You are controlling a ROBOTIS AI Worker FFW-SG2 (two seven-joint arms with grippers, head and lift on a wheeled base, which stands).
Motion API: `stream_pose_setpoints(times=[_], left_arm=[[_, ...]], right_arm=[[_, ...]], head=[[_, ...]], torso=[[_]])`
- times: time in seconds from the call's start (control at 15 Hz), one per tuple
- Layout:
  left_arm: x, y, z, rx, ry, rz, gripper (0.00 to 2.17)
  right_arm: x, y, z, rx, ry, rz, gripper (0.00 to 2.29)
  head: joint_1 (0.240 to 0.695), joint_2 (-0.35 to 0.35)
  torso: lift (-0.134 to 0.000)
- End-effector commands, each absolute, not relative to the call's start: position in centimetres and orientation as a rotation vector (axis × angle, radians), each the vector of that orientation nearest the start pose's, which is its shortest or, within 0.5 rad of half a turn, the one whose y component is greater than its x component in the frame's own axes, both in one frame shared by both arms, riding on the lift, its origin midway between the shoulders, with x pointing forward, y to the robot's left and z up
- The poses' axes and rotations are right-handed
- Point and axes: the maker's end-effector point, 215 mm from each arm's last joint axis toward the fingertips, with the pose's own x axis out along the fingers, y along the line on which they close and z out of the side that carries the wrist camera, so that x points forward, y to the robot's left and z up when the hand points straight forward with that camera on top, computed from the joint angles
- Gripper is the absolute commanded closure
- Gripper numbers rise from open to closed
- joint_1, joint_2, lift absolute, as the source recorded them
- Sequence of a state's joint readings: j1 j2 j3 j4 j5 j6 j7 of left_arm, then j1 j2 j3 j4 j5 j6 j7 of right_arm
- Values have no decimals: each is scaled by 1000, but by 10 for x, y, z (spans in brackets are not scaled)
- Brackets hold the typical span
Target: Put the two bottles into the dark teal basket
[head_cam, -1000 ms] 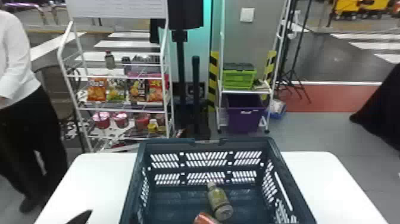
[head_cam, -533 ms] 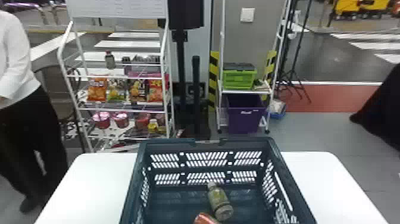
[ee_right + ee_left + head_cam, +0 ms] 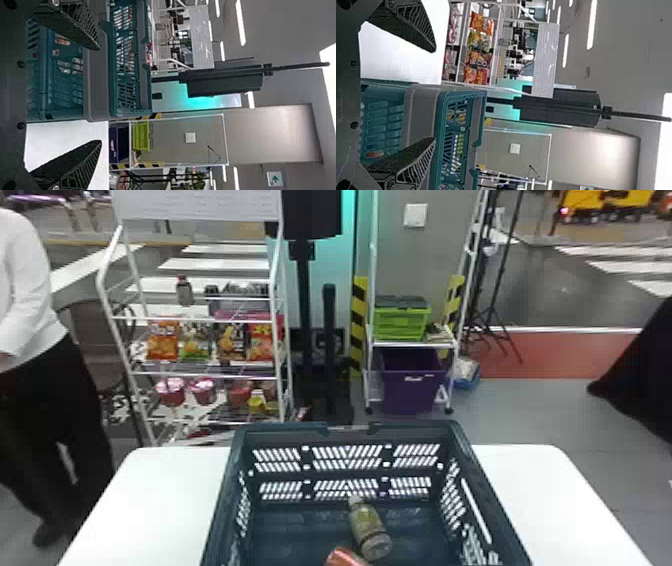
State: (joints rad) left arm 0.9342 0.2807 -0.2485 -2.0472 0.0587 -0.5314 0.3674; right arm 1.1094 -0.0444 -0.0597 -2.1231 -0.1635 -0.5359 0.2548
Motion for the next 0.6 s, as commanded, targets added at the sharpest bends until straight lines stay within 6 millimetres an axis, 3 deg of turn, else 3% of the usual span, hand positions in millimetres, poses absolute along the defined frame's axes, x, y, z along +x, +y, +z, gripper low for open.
stream_pose_setpoints(times=[0.0, 0.53], left_arm=[[275, 196, -354, -95, -9, 23, 90], [272, 188, -356, -101, -3, 32, 87]], right_arm=[[242, -218, -346, 60, 26, 189, 36], [243, -215, -346, 56, 23, 202, 36]], head=[[499, 0], [499, 0]], torso=[[0], [0]])
